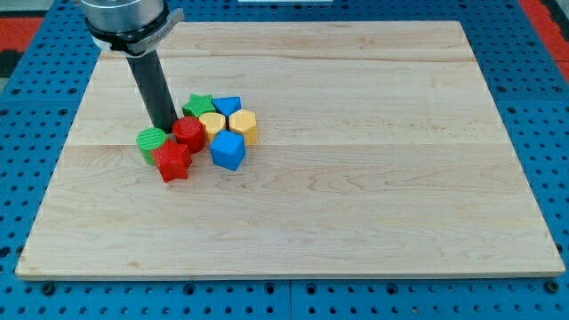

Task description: Move the red star to the bottom of the red circle

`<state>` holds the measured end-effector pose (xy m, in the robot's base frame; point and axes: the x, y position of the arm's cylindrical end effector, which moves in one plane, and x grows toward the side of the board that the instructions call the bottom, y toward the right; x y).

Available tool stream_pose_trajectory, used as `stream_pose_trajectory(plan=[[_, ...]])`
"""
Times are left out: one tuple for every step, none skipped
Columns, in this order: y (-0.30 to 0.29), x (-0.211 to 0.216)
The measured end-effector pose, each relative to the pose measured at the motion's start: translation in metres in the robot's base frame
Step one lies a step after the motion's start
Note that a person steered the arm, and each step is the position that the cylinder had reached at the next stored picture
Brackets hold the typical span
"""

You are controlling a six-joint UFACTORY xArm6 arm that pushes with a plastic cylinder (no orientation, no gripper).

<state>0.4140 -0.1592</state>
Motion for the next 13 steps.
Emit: stream_pose_trajectory(plan=[[-0.014, 0.0], [-0.072, 0.008], [-0.102, 0.042], [-0.084, 0.082], [-0.084, 0.086], [-0.074, 0.086], [-0.068, 0.086], [-0.068, 0.085], [-0.068, 0.085], [-0.064, 0.085], [-0.049, 0.085], [-0.038, 0.082], [-0.035, 0.077]])
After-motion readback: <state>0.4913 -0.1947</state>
